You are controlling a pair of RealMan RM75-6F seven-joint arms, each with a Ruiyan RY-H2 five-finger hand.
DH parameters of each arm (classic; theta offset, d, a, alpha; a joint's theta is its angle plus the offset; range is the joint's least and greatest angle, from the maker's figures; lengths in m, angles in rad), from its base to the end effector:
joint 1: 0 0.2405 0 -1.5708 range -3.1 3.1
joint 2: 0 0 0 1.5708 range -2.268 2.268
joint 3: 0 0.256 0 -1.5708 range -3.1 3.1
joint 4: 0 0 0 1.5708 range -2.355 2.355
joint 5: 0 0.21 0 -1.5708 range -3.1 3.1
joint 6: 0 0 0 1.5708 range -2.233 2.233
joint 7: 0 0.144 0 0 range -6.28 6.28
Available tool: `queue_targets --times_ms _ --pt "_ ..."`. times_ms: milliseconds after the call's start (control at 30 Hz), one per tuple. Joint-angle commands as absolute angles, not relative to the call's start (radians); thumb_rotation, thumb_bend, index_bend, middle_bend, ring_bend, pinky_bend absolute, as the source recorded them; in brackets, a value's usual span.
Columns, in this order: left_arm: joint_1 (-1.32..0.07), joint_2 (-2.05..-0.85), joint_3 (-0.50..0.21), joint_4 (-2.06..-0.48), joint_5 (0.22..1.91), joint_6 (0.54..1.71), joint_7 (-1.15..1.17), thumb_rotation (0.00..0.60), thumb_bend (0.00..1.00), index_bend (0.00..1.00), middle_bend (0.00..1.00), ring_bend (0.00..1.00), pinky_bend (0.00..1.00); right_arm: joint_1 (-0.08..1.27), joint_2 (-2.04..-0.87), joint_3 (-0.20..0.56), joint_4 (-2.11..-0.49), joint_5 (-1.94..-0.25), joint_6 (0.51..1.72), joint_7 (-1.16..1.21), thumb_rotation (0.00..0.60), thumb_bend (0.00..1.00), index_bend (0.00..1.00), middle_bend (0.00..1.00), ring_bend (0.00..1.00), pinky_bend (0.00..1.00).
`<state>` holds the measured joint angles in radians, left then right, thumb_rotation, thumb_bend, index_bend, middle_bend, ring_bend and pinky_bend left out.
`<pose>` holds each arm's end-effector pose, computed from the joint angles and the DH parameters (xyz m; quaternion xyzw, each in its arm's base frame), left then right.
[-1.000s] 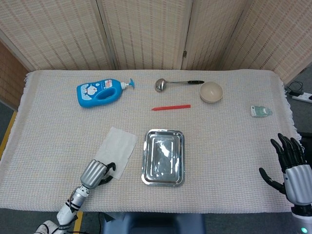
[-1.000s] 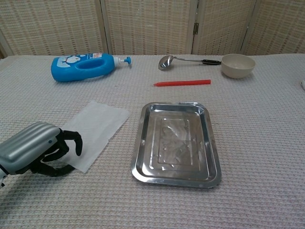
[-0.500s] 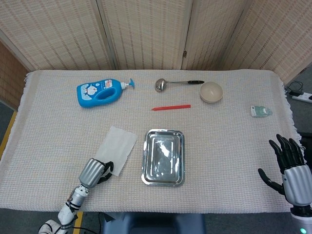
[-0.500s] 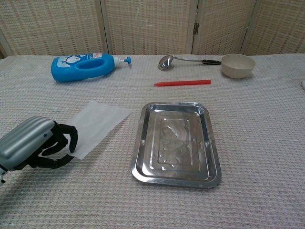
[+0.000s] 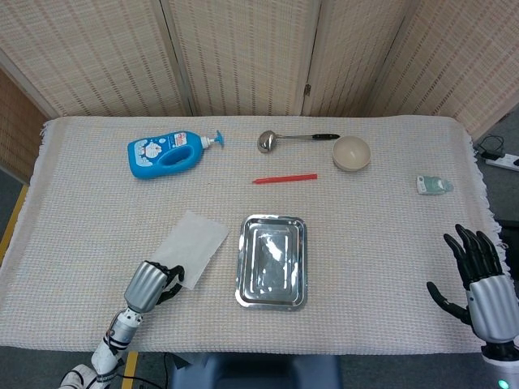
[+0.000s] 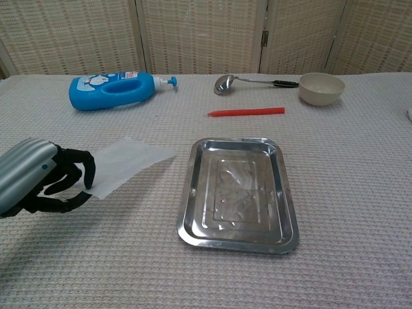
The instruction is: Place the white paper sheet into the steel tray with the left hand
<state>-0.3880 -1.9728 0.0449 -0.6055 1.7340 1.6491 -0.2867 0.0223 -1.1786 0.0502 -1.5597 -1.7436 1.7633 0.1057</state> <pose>-0.2445 0.2464 -0.0459 -0.6810 -0.2581 -0.5565 0.3998 -0.2797 -0.1545 0.1677 0.5724 -0.3086 0.5296 0.5447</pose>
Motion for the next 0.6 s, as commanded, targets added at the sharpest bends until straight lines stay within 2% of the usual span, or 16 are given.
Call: queue_targets --times_ms 33,400,600 --pt "-0.413 -1.907 0.027 -0.732 1.75 1.684 -0.181 0.6 0.62 0.66 1.0 1.0 1.0 0.022 -1.175 0.046 -1.563 -1.75 1.763 0.112 0.6 0.32 0.0 0.0 0.0 0.0" --pt "-0.463 -1.696 -0.013 -1.246 1.798 1.651 0.184 0.6 0.62 0.67 1.0 1.0 1.0 -0.004 -1.146 0.009 -1.577 -1.814 1.814 0.164 0.6 0.32 0.0 0.0 0.0 0.0" --pt "-0.502 -1.67 -0.059 -1.419 1.819 1.594 0.339 0.6 0.63 0.68 1.0 1.0 1.0 -0.014 -1.128 -0.009 -1.577 -1.85 1.84 0.199 0.6 0.32 0.0 0.0 0.0 0.0"
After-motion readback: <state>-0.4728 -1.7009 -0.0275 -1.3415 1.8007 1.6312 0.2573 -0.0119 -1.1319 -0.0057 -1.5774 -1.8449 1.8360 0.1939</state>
